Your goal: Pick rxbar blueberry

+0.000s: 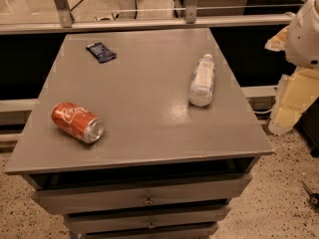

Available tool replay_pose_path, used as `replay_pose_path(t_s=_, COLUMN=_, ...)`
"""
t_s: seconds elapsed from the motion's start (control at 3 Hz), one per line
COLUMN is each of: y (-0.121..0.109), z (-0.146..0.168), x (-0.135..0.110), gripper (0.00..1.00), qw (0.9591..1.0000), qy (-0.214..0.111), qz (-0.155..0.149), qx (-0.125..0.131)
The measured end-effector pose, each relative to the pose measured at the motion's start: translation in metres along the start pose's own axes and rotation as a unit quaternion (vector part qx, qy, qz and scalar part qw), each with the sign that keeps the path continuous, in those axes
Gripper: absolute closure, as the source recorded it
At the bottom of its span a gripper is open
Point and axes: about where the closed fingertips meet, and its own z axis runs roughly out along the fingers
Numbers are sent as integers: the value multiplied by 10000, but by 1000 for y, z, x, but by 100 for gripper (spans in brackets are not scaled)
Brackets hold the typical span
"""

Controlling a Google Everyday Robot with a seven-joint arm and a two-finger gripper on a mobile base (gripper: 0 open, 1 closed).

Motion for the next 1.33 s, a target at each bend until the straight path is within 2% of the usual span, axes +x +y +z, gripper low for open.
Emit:
replay_pose_path(t_s=0.33, y=0, z=0, x=0, gripper=0, qw=10000, qy=0, qz=0, qx=1)
replay_pose_path(t_s=0.67, y=-11, z=14, x=-16, gripper=0, qw=9997, qy=-223, qz=-53, qx=-27)
replay_pose_path(t_s=1.0, y=-40, z=49, x=-60, gripper=0, qw=9978, qy=-641, qz=-136, qx=-26)
replay_pose_path(t_s=1.33, y=-83, z=84, x=-119, gripper=0, qw=9938, qy=-1090, qz=-128, qx=159)
